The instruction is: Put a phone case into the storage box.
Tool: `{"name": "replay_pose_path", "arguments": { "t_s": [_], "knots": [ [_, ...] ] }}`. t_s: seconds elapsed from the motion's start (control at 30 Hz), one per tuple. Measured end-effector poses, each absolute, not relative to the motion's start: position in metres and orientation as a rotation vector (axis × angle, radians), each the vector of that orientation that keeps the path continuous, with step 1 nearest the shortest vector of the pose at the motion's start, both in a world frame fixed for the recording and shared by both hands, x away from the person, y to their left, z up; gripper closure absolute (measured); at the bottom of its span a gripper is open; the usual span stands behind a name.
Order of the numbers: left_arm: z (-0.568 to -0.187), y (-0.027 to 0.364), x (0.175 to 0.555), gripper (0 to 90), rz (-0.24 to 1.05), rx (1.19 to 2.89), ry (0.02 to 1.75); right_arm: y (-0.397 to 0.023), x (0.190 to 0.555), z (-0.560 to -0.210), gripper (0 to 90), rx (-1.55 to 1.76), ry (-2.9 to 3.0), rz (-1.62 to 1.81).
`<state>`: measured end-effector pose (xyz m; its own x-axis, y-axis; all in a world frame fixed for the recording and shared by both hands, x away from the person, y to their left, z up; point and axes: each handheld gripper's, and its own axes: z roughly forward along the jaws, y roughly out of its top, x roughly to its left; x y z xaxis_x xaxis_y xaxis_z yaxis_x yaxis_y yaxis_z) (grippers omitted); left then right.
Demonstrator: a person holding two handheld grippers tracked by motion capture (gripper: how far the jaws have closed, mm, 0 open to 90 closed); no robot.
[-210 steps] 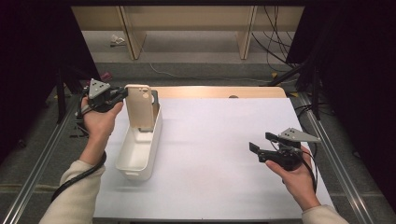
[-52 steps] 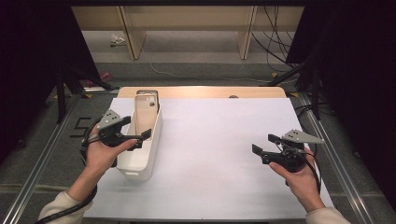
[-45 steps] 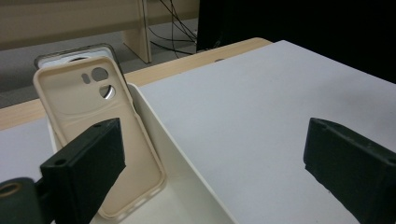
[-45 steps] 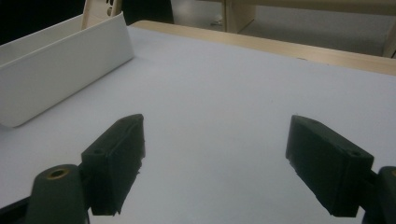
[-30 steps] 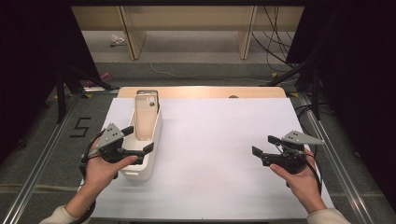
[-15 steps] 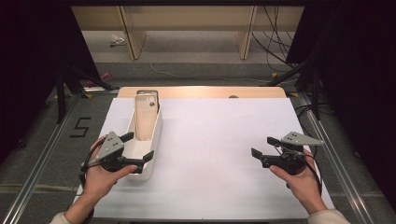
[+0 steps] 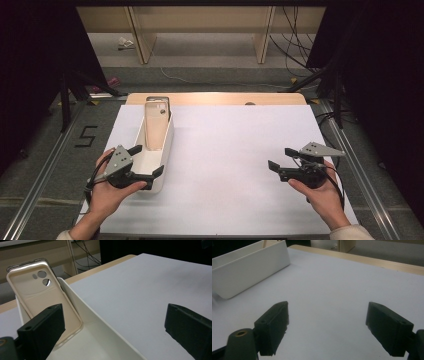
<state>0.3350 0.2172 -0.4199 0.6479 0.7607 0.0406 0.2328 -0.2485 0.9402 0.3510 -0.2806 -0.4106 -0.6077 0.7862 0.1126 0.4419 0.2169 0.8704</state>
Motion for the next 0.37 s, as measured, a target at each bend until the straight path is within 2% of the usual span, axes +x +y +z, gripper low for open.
{"name": "replay_pose_path", "arguments": {
  "t_s": [0.37],
  "knots": [
    [-0.4221, 0.2172, 0.3359, 2.6, 0.609, 1.796, 0.804, -0.2786, 0.3513, -0.4122, 19.5, 1.143, 2.158, 1.347]
  ]
}}
